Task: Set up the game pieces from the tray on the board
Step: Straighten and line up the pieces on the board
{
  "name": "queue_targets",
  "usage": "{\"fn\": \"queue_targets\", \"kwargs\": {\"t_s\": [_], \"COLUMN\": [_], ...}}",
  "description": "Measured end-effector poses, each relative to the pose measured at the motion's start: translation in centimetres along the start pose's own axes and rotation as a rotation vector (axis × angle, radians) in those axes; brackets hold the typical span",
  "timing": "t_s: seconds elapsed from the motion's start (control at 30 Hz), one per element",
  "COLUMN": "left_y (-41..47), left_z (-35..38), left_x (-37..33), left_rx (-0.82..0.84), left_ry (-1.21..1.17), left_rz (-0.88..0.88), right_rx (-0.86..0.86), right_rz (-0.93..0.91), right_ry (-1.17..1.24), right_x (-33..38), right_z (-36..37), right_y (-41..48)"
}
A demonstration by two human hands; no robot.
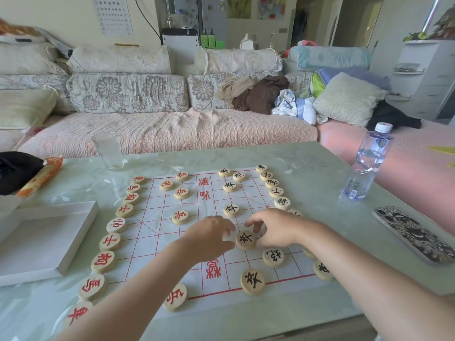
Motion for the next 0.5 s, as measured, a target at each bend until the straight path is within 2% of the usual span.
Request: {"fn": "queue_targets", "kwargs": {"t_s": [0.23, 0.5], "left_y": [-0.1, -0.1], "left_z": [0.4, 0.7], "left_x": [-1.3, -0.7], "left_rx": [0.003, -0.009], "left_ry": [0.016, 0.016], "left_rz": [0.031, -0.023], "right_rx": [-0.093, -0.127], "right_rz": [-0.004, -0.012], "right_ry": [-0.016, -0.063], "right_x": [0.3, 0.8], "right_z": [1.1, 1.3], "right_y": [-0.5, -0.3]}}
Point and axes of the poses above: each hand's wrist, its own y-axis towards the middle knuckle, its own z-axis out of the palm, x = y × z, the point moved 2 cm from there along y, towards the middle knuckle, and after that the axes turned 9 degrees about y, right-handed, at the moved point
